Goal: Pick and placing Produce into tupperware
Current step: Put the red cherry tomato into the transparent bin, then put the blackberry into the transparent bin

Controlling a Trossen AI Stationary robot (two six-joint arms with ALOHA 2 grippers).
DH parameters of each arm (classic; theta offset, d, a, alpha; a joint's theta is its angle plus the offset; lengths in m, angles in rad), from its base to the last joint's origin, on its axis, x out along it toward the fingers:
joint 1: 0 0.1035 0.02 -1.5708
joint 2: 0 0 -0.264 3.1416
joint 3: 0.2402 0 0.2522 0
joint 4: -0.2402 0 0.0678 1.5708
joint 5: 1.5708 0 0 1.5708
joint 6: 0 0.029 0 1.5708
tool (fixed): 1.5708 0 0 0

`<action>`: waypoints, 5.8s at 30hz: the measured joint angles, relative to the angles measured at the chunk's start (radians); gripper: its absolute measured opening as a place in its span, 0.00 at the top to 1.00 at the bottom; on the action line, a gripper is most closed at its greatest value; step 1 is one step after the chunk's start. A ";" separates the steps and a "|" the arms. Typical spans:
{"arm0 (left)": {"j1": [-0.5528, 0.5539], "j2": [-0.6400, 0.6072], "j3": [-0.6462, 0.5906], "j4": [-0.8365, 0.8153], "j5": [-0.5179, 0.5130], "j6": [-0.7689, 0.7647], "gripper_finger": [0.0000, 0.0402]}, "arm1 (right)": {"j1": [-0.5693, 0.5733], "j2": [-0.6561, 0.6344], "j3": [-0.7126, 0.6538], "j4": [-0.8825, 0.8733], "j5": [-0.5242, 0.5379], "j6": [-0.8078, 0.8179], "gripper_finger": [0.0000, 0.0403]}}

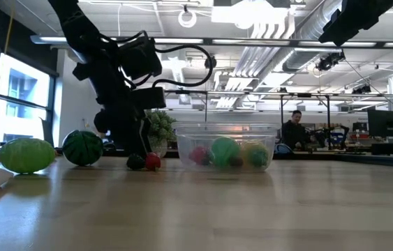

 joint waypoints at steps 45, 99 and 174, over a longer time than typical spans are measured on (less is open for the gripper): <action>0.000 0.000 0.000 0.021 -0.029 -0.033 0.74 | 0.000 0.000 0.000 0.000 0.000 0.000 1.00; -0.133 0.062 0.435 -0.270 -0.134 0.031 0.72 | 0.000 0.000 0.000 0.001 0.000 0.000 1.00; -0.278 -0.163 0.350 -0.497 -0.294 -0.284 0.61 | 0.000 0.012 0.000 0.002 -0.001 0.000 1.00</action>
